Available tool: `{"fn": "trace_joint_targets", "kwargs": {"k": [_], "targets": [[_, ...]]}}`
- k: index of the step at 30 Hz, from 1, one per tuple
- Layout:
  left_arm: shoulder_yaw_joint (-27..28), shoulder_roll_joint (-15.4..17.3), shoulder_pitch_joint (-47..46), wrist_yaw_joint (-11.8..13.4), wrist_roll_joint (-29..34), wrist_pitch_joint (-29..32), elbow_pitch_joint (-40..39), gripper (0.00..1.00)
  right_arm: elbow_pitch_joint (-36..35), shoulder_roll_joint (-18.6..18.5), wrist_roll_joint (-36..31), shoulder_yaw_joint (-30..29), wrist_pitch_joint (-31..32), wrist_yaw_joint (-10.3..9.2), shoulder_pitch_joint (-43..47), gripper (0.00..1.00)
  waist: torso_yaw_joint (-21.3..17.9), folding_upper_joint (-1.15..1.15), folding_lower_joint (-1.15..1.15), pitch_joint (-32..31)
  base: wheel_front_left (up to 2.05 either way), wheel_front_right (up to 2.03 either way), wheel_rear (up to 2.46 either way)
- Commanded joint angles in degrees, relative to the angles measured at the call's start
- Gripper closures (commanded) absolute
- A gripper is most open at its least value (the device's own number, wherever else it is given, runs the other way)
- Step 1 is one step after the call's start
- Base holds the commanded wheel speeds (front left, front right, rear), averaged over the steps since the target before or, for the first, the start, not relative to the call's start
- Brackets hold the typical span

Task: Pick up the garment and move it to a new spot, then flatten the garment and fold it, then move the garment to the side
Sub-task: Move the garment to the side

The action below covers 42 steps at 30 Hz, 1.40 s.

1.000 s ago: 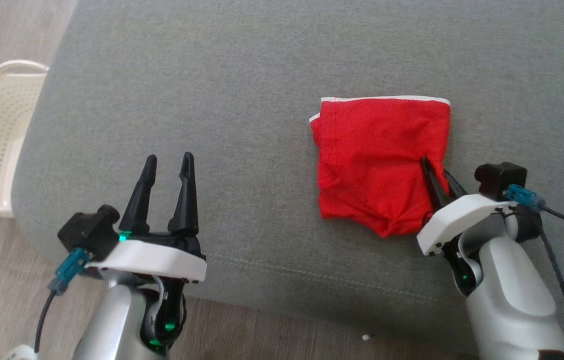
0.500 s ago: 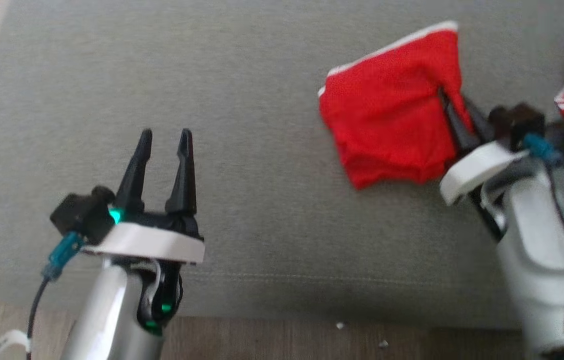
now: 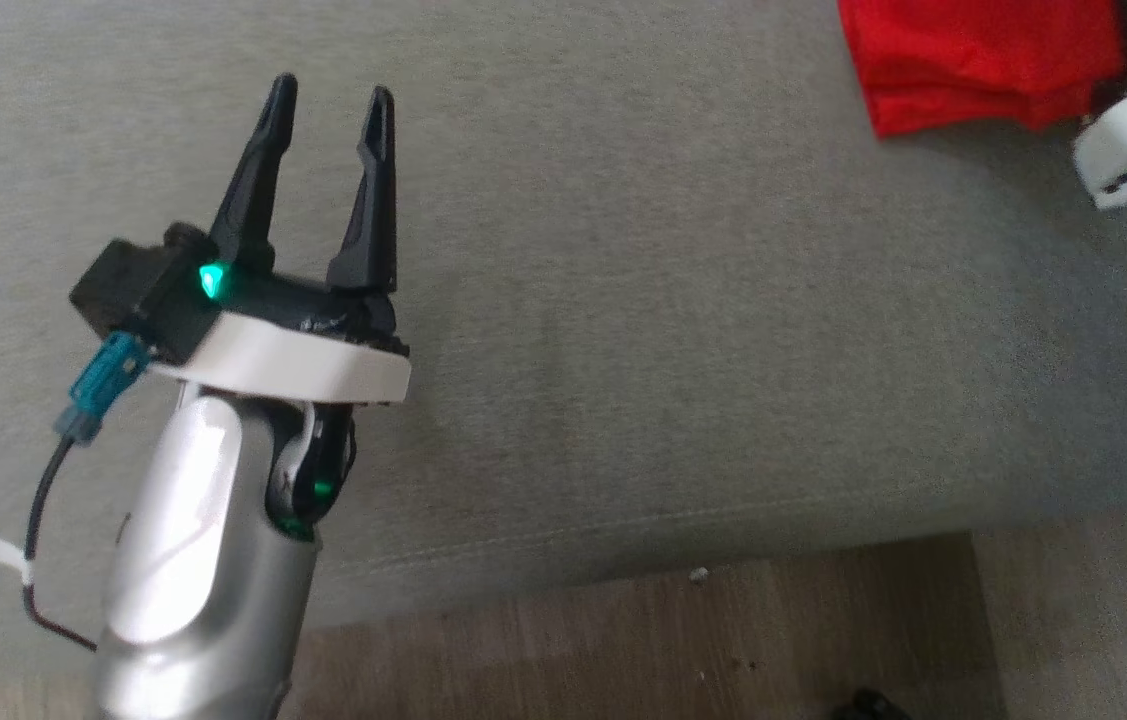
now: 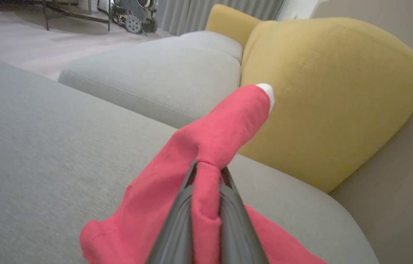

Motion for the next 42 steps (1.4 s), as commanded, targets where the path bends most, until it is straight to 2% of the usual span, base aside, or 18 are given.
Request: {"fn": "trace_joint_targets", "kwargs": {"k": [1, 10, 15, 23, 24, 25, 26, 34, 42], "targets": [[1.86, 0.55, -1.75, -0.54, 0.9, -0.29, -1.43, 0.0, -1.54, -1.4, 0.81, -0.2, 0.03, 0.1, -0.64, 1.0, -3.23, 0.0, -0.01, 2.96, 0.0, 0.0, 0.0], [2.67, 0.55, -3.61, -1.73, 3.13, -0.29, 0.0, 0.0, -0.89, -3.73, 5.46, -5.55, 0.29, 0.1, -1.01, 1.0, -7.32, 0.0, -0.01, 5.27, 0.0, 0.0, 0.0], [3.82, 0.56, -3.85, -2.24, 4.38, -0.29, 0.2, 0.0, -1.51, -4.88, 3.89, -8.36, 0.66, 0.1, -1.13, 1.0, -8.88, 0.0, -0.01, 6.87, 0.0, 0.0, 0.0], [5.01, 0.57, -4.7, -2.85, 5.53, -0.29, 0.2, 0.0, -2.07, -2.81, 1.6, -12.3, 1.71, 0.1, -0.84, 1.0, -9.98, 0.0, -0.01, 9.51, 0.0, 0.0, 0.0], [5.06, 0.57, -4.74, -2.9, 5.59, -0.29, 0.3, 0.0, -2.25, -2.49, 1.48, -12.99, 1.52, 0.1, -0.84, 0.76, -10.01, 0.0, -0.01, 9.66, 0.0, 0.0, 0.0], [5.1, 0.57, -4.74, -2.95, 5.64, -0.29, 0.38, 0.0, -2.39, -2.08, 1.34, -13.91, 1.22, 0.1, -0.81, 0.09, -10.05, 0.0, -0.01, 9.75, 0.0, 0.0, 0.0], [5.17, 0.57, -4.69, -3.0, 5.67, -0.29, 0.46, 0.0, -2.38, -1.53, 1.32, -14.7, 1.21, 0.1, -0.72, 0.0, -10.08, 0.0, -0.01, 9.77, 0.0, 0.0, 0.0], [5.59, 0.56, -3.58, -3.2, 3.54, -0.29, 1.31, 0.0, -5.33, 0.33, -1.24, -16.74, 1.25, 0.1, -0.01, 0.0, -8.87, 0.0, -0.01, 5.67, 0.0, 0.0, 0.0], [5.54, 0.56, -0.76, -2.06, 0.04, -0.29, 0.34, 0.0, -11.16, 4.46, -1.67, -14.89, 1.5, 0.1, 2.32, 0.0, -4.5, 0.0, -0.01, -2.75, 0.0, 0.0, 0.0]]}}
